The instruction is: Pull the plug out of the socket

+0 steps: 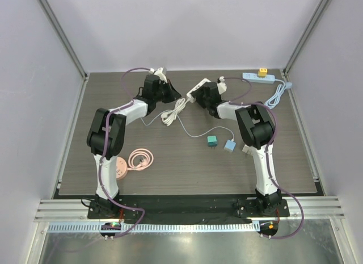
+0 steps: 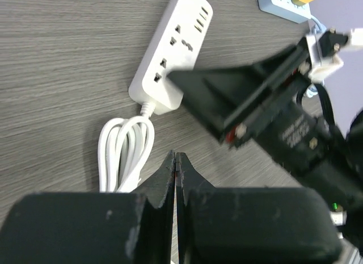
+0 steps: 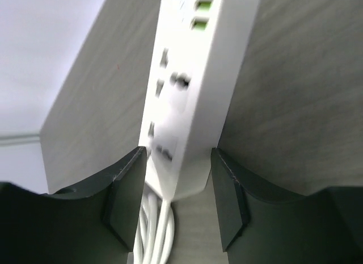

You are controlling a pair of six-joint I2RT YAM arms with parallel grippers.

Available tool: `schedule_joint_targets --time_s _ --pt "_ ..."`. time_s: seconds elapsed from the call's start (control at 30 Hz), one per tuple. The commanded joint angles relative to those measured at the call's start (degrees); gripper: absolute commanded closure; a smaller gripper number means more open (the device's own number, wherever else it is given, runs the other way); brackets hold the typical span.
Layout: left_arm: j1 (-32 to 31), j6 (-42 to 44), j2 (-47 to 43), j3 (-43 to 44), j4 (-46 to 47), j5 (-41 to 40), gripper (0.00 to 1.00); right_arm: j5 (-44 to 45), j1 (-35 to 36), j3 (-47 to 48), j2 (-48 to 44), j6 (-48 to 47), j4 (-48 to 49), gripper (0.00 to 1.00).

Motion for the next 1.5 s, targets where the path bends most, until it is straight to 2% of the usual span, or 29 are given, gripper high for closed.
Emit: schedule_joint_targets --time_s 0.0,0.2,0.33,0.53,0.67,0.8,0.87,1.03,1.13,1.33,1.47 --pt "0.9 -0.3 -4.7 -1.2 3.9 -0.4 1.0 1.9 -1.7 4.7 5.8 2.7 -2.9 0.45" --pt "1.0 -0.1 -4.3 -0.9 3.3 -0.5 1.0 2.8 -1.6 16.2 12.8 5.1 -6.0 0.46" --pt "1.2 0.2 -3.2 0.6 2.0 -0.2 1.0 2.4 -1.6 17.7 11.5 -0.3 -6.6 0.43" --pt "1.7 -0.6 -2.6 0.8 2.4 0.4 1.0 2.3 -1.5 7.2 1.7 -10.2 -3.5 0.34" --pt "1.8 -0.6 -2.4 0.8 2.4 0.4 1.0 5.3 -1.8 -0.3 -8.9 -18.7 -5.5 0.27" --pt "1.8 -0.6 -2.5 0.9 2.3 0.4 1.0 8.9 -3.3 -3.3 -15.7 -25.1 -9.9 0.18" --pt "1.8 -0.8 -2.3 0.7 2.5 0.5 1.0 10.0 -5.4 -3.6 -17.5 -26.1 -12.1 0.13" --pt "1.8 -1.9 -1.6 0.9 3.3 1.8 1.0 8.7 -12.6 -4.1 -20.9 -25.7 -15.8 0.11" --pt "1.8 -2.1 -1.1 1.6 3.2 2.6 1.0 9.3 -17.1 -2.7 -20.3 -26.5 -17.1 0.07" --pt "1.8 -1.8 -0.4 3.1 2.7 3.8 1.0 7.8 -24.8 4.4 -15.0 -27.8 -20.0 0.07" --pt "1.8 -1.2 -0.1 4.6 2.0 6.5 1.0 6.7 -25.7 12.8 -9.4 -30.1 -21.4 0.08"
